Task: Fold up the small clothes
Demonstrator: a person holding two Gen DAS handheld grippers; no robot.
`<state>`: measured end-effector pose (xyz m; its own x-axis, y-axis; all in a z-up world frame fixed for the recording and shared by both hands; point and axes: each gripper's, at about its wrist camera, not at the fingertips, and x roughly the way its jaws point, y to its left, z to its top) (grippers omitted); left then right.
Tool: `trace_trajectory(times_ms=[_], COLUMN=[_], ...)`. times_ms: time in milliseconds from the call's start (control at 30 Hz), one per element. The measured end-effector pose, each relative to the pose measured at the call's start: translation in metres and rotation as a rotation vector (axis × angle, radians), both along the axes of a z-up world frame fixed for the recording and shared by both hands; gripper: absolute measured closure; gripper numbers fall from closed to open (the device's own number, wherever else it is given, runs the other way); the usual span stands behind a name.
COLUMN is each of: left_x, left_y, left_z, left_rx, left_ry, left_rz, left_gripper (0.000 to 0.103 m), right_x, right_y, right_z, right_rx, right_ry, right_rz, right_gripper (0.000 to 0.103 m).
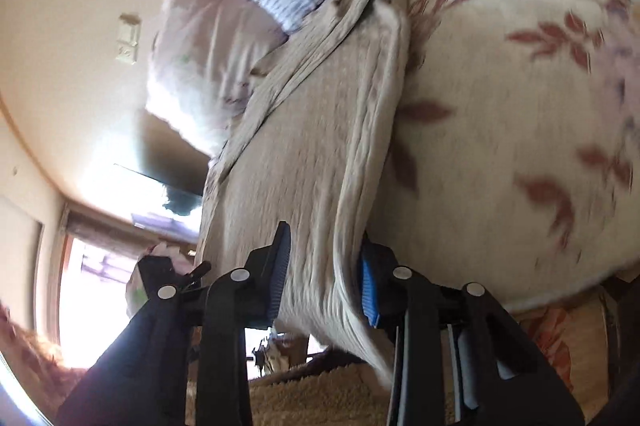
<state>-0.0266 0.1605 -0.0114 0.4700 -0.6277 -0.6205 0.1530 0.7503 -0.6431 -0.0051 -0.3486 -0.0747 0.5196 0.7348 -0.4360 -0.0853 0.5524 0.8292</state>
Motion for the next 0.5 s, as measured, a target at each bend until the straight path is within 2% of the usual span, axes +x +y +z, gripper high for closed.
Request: trace_trajectory(times_ms=[267,367,433,467,500], left_x=[-0.02,-0.021,-0.022,-0.022,-0.021], left_y=[-0.001,-0.004,-0.007,-0.008,-0.01], left_z=[-0.002,-0.002,-0.002,-0.002,-0.001], left_rx=[-0.016,-0.003,0.024,0.037,0.058], left_ry=[0.004,0.014,0.023,0.029,0.031], left_rz=[0.013,0.007,0.001,-0.002,-0.006], left_gripper=[0.078,0.085,0.089,0.095,0.095], right_x=[-0.029,-0.033,-0.035,-0.036,-0.033], right_y=[0.014,0.02,0.025,0.028,0.03], right_z=[0.003,0.002,0.001,0.002,0.004], right_rx=[-0.055,-0.089,-0.136,-0.159,-0.169], right_ry=[-0.017,-0.008,-0.004,-0.013,-0.021], right_rz=[0.077,0.106,0.122,0.123,0.123], right_gripper=[0.079,0.084,0.092,0.093,0.094])
